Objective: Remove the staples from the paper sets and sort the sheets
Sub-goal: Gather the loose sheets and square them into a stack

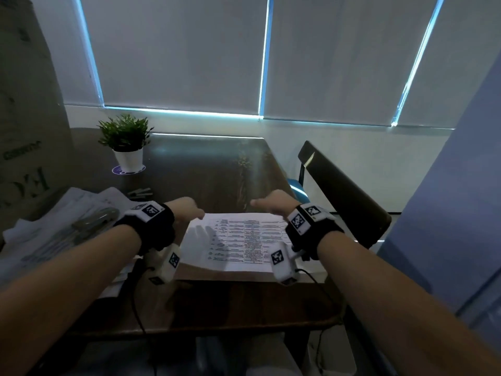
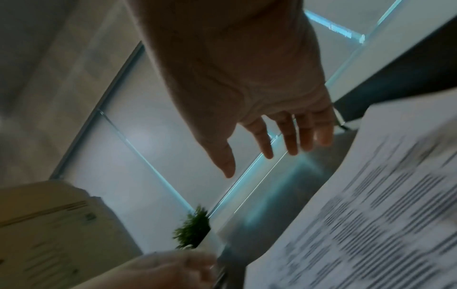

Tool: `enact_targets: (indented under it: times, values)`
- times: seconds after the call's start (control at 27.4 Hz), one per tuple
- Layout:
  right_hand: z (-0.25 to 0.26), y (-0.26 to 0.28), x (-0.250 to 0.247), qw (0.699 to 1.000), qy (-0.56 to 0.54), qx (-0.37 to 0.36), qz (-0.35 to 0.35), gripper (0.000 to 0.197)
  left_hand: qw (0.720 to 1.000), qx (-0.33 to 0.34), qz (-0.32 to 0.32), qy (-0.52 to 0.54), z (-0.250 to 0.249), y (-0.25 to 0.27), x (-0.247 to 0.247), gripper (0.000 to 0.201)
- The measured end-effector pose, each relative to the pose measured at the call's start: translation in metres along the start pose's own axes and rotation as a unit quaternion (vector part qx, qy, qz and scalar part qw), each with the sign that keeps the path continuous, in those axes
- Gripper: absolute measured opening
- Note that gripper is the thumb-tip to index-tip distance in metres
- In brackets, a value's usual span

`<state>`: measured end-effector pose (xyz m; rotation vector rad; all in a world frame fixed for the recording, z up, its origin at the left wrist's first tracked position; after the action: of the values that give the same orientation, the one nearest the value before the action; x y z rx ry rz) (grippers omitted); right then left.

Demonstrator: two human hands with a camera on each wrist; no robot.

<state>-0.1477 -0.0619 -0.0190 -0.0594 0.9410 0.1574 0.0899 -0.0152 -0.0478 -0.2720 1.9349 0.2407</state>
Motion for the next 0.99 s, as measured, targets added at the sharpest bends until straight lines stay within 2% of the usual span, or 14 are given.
enact_targets:
  times: [0.07,0.11,0.22,0.33,0.4,0.51,0.58,0.66,0.73,0.8,0.91,0.99]
  values:
    - [0.047,-0.001,0.027,0.996,-0.079,-0.038,0.030,0.050,0.999,0.032,-0.006,-0.029,0.007,0.003,-0.015,0.027]
    - [0.069,0.001,0.044,0.991,-0.109,-0.044,0.060,0.048,0.999,0.022,-0.018,-0.041,0.022,0.003,-0.022,0.027]
    - [0.113,0.007,0.108,0.965,-0.189,-0.031,0.177,0.040,0.992,-0.088,-0.081,-0.044,0.099,0.005,-0.041,0.038]
    - [0.138,0.013,0.155,0.945,-0.230,0.007,0.233,0.039,0.968,-0.196,-0.149,-0.042,0.182,0.015,-0.058,0.078]
    - [0.151,0.015,0.178,0.936,-0.230,0.032,0.264,0.046,0.966,-0.232,-0.115,-0.027,0.219,0.022,-0.063,0.100]
    - [0.160,0.012,0.197,0.918,-0.266,0.081,0.284,0.049,0.960,-0.273,-0.067,-0.008,0.254,0.021,-0.058,0.098]
    - [0.163,0.008,0.204,0.891,-0.305,0.127,0.312,0.046,0.959,-0.283,-0.024,0.014,0.264,0.017,-0.050,0.102]
    - [0.165,0.007,0.208,0.873,-0.323,0.155,0.330,0.045,0.960,-0.278,0.019,0.018,0.266,0.017,-0.042,0.098]
    - [0.167,0.006,0.210,0.867,-0.331,0.165,0.333,0.039,0.963,-0.266,0.018,0.041,0.265,0.016,-0.034,0.100]
    - [0.168,0.006,0.211,0.866,-0.323,0.173,0.339,0.031,0.967,-0.243,-0.004,0.072,0.258,0.015,-0.027,0.093]
    - [0.166,0.002,0.218,0.896,-0.261,0.130,0.333,0.034,0.974,-0.219,-0.017,0.065,0.240,0.012,-0.017,0.098]
    - [0.162,0.000,0.222,0.923,-0.210,0.083,0.311,0.022,0.977,-0.206,-0.039,0.035,0.222,0.012,-0.012,0.094]
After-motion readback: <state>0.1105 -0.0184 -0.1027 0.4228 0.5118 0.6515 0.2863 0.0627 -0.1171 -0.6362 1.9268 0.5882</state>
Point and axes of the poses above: each hand's wrist, its own y-axis away from the middle knuckle, its own x-axis out of the palm, z = x × y, the point moved 1 cm from there along -y, towards the middle knuckle, and after that the axes turned 9 degrees about -z, right-handed, at the moved point
